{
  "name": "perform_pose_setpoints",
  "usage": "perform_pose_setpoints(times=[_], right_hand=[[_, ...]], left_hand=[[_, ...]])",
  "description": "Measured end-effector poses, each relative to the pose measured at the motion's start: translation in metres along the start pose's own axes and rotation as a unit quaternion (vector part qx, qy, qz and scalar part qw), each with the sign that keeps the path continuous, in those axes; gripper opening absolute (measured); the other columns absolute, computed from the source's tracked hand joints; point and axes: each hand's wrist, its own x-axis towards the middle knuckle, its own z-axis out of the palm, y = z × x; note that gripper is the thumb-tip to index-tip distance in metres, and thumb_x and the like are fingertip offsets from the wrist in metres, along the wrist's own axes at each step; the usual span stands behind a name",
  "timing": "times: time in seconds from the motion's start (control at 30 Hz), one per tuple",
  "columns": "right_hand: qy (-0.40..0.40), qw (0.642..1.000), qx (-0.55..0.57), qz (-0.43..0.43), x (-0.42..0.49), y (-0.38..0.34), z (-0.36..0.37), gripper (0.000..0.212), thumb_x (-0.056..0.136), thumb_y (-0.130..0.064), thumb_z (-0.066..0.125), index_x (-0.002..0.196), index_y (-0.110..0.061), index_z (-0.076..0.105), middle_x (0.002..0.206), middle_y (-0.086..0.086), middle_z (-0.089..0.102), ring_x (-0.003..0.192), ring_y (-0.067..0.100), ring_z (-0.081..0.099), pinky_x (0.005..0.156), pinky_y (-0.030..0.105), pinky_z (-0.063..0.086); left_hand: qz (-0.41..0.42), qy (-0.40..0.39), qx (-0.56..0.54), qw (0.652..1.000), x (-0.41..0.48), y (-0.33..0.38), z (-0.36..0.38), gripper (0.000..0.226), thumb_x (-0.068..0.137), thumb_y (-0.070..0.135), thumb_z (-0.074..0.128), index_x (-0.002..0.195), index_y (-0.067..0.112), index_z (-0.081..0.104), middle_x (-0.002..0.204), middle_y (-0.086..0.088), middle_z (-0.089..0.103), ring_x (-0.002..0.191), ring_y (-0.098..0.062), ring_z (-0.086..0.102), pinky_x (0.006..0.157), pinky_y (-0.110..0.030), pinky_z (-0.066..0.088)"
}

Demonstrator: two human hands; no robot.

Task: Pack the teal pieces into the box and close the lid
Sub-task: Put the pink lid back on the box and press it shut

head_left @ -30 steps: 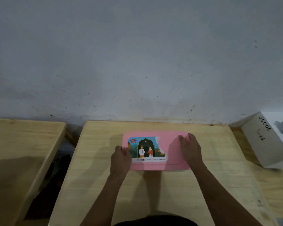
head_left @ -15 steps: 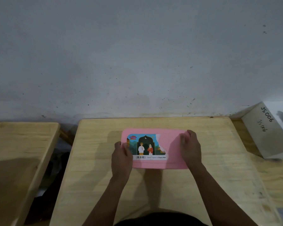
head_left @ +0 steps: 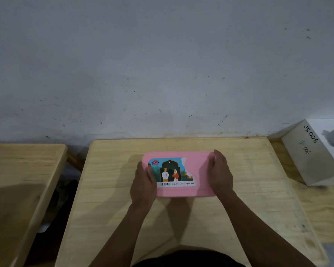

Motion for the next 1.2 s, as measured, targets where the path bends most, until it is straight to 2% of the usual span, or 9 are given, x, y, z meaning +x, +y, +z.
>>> perform_pose_setpoints(times=[0.13,0.3,0.43,0.53,0.6,0.77,0.93,1.07,1.2], right_hand=[[0.027,0.992,-0.099,-0.078,-0.001,0.002,0.005,0.042,0.103,-0.025,0.028,0.139,-0.013,0.044,0.153,0.010,0.037,0.141,0.028,0.033,0.105,0.052,0.039],[0.007,0.980,-0.156,-0.126,-0.001,0.004,0.009,0.041,0.101,-0.027,0.033,0.136,-0.015,0.049,0.149,0.011,0.043,0.141,0.030,0.033,0.102,0.053,0.041],[-0.002,0.979,-0.149,-0.137,0.003,0.005,0.009,0.042,0.101,-0.025,0.034,0.140,-0.017,0.046,0.152,0.008,0.038,0.145,0.026,0.025,0.105,0.049,0.042],[-0.011,0.979,-0.144,-0.143,0.005,0.008,0.009,0.052,0.099,-0.034,0.020,0.141,-0.017,0.044,0.153,0.008,0.037,0.146,0.025,0.021,0.108,0.046,0.040],[-0.011,0.980,-0.137,-0.144,0.004,0.007,0.008,0.057,0.097,-0.038,0.015,0.141,-0.017,0.045,0.152,0.007,0.038,0.146,0.024,0.022,0.106,0.045,0.041],[0.015,0.979,-0.151,-0.134,0.004,0.008,0.014,0.043,0.101,-0.031,0.031,0.137,-0.018,0.048,0.149,0.008,0.043,0.144,0.027,0.029,0.095,0.048,0.049],[0.002,0.983,-0.120,-0.141,0.004,0.008,0.012,0.052,0.098,-0.038,0.022,0.138,-0.017,0.048,0.152,0.009,0.038,0.145,0.026,0.025,0.101,0.046,0.044],[-0.031,0.992,-0.026,-0.119,0.008,0.011,0.006,0.044,0.101,-0.030,0.035,0.143,-0.019,0.043,0.157,0.002,0.029,0.148,0.017,0.015,0.108,0.045,0.035],[-0.059,0.985,0.160,-0.009,0.008,0.020,-0.010,0.050,0.101,-0.029,0.043,0.148,-0.018,0.032,0.154,0.005,0.035,0.139,0.021,0.035,0.111,0.046,0.035]], left_hand=[[0.099,-0.010,0.095,0.991,0.008,-0.002,0.003,0.049,0.099,0.025,0.029,0.146,0.012,0.026,0.153,-0.012,0.029,0.138,-0.034,0.034,0.098,-0.050,0.046],[0.173,-0.075,0.159,0.969,0.019,-0.002,0.005,0.059,0.094,0.014,0.039,0.149,0.015,0.018,0.161,-0.002,0.007,0.148,-0.020,0.003,0.115,-0.050,0.026],[0.187,-0.045,0.138,0.972,0.020,0.000,0.004,0.054,0.092,0.024,0.028,0.143,0.010,0.034,0.155,-0.007,0.028,0.145,-0.022,0.022,0.108,-0.046,0.038],[0.187,-0.019,0.132,0.973,0.021,0.000,0.008,0.056,0.090,0.031,0.024,0.138,0.009,0.042,0.151,-0.007,0.037,0.142,-0.023,0.031,0.099,-0.042,0.044],[0.188,-0.012,0.134,0.973,0.020,0.001,0.009,0.054,0.090,0.032,0.028,0.139,0.011,0.041,0.150,-0.006,0.038,0.142,-0.022,0.031,0.096,-0.040,0.046],[0.186,-0.014,0.155,0.970,0.022,0.001,0.011,0.051,0.092,0.030,0.035,0.141,0.015,0.038,0.151,-0.005,0.036,0.142,-0.021,0.029,0.095,-0.039,0.046],[0.187,-0.017,0.145,0.971,0.024,-0.001,0.011,0.051,0.091,0.033,0.035,0.140,0.017,0.039,0.152,-0.004,0.035,0.142,-0.022,0.028,0.093,-0.041,0.048],[0.187,-0.005,0.072,0.980,0.023,-0.002,0.009,0.052,0.090,0.037,0.032,0.136,0.016,0.044,0.150,-0.002,0.038,0.141,-0.019,0.030,0.099,-0.038,0.044],[0.085,0.043,-0.026,0.995,0.019,-0.008,0.009,0.048,0.093,0.035,0.037,0.135,0.013,0.044,0.144,-0.007,0.045,0.132,-0.023,0.043,0.100,-0.037,0.043]])
